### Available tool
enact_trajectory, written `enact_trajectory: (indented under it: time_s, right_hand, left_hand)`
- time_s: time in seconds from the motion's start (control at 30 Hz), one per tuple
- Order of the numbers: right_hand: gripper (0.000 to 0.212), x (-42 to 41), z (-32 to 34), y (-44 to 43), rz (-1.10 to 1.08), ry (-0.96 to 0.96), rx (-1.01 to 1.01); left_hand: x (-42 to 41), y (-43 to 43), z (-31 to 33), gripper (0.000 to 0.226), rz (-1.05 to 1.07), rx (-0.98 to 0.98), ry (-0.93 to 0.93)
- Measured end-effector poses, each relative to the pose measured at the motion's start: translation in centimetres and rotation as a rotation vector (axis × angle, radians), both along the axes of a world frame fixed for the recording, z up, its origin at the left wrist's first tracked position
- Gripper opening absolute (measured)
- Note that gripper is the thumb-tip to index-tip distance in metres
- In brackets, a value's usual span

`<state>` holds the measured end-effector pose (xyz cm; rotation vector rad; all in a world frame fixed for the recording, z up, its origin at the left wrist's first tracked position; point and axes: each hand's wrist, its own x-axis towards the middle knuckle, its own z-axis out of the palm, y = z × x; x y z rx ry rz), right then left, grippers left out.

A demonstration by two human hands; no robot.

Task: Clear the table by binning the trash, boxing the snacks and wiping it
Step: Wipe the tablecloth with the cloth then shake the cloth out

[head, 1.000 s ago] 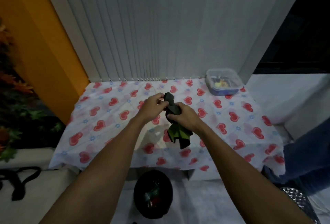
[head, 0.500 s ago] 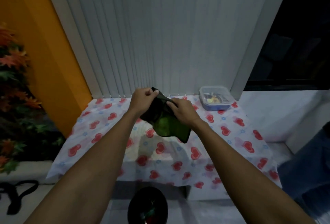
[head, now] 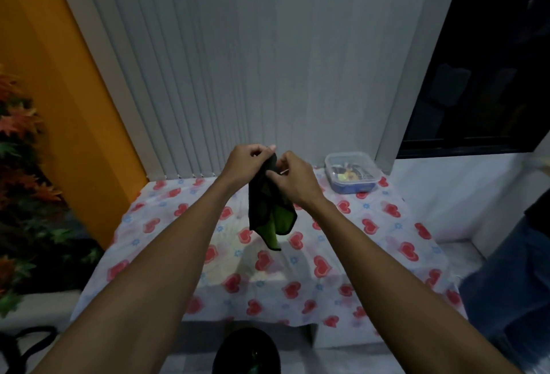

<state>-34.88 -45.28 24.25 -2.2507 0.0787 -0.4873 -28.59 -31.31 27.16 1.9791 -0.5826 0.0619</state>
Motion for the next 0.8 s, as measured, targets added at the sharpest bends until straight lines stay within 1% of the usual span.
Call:
enact_trajectory:
  time_s: [0.03, 0.07, 0.13, 0.2, 0.23, 0.3, 0.37, 0.4, 0.47, 0.53, 0.63, 0.7, 0.8]
  right_hand:
    - [0.023, 0.4, -0.2, -0.2, -0.026, 0.001, -0.022]
    - [0.023, 0.7, -0.2, -0.3, -0.033, 0.005, -0.039]
    - [0.037, 1.0, -0.1, -0.4, -0.024, 0.040, -0.059]
    - [0.049, 1.5, 0.2, -0.5, -0.070, 0.083, -0.084]
    - [0.048, 2.0, 0.0, -0.7, -0.114, 0.099, -0.114]
    - [0.034, 2.7, -0.1, -1.1, -0.184, 0.131, -0.171]
    - [0.018, 3.1, -0.2, -1.6, -0.226, 0.163, -0.175]
    - [0.015, 3.0, -0.2, -2.0, -0.246, 0.174, -0.172]
    - [0.019, 2.8, -0.3, -3.3, -0.284, 0.182, -0.215]
    - [0.026, 2.4, -0.4, -5.1, -0.326, 0.165, -0.264]
    - [0.029, 1.6, -0.2, -7.9, -0.361, 0.133, -0.321]
    - [0.029, 1.2, 0.2, -9.5, -0.387, 0.128, -0.397]
    - [0.030, 0.8, 0.5, -12.3, -0.428, 0.134, -0.477]
  left_hand:
    - [0.3, 0.0, -0.1, 0.045, -0.013, 0.006, 0.001]
    - [0.9, 0.1, -0.3, 0.048, -0.020, 0.012, 0.011]
    - [2.0, 0.2, -0.6, 0.049, -0.040, 0.026, 0.045]
    - [3.1, -0.1, -0.8, 0.041, -0.078, 0.034, 0.094]
    - [3.5, -0.5, -0.9, 0.033, -0.105, 0.033, 0.117]
    - [3.8, -1.2, -0.9, 0.018, -0.153, 0.047, 0.123]
    - [4.2, -2.1, -1.3, 0.014, -0.192, 0.098, 0.082]
    - [4.4, -2.4, -1.5, 0.014, -0.207, 0.123, 0.061]
    - [4.8, -3.0, -1.9, 0.016, -0.226, 0.151, 0.032]
    - [5.1, -3.7, -2.5, 0.030, -0.232, 0.184, 0.009]
    - [5.2, -5.1, -3.5, 0.041, -0.284, 0.320, -0.081]
    - [5.4, -6.5, -4.2, 0.040, -0.304, 0.436, -0.158]
    - [6.0, -8.4, -5.0, 0.030, -0.275, 0.506, -0.224]
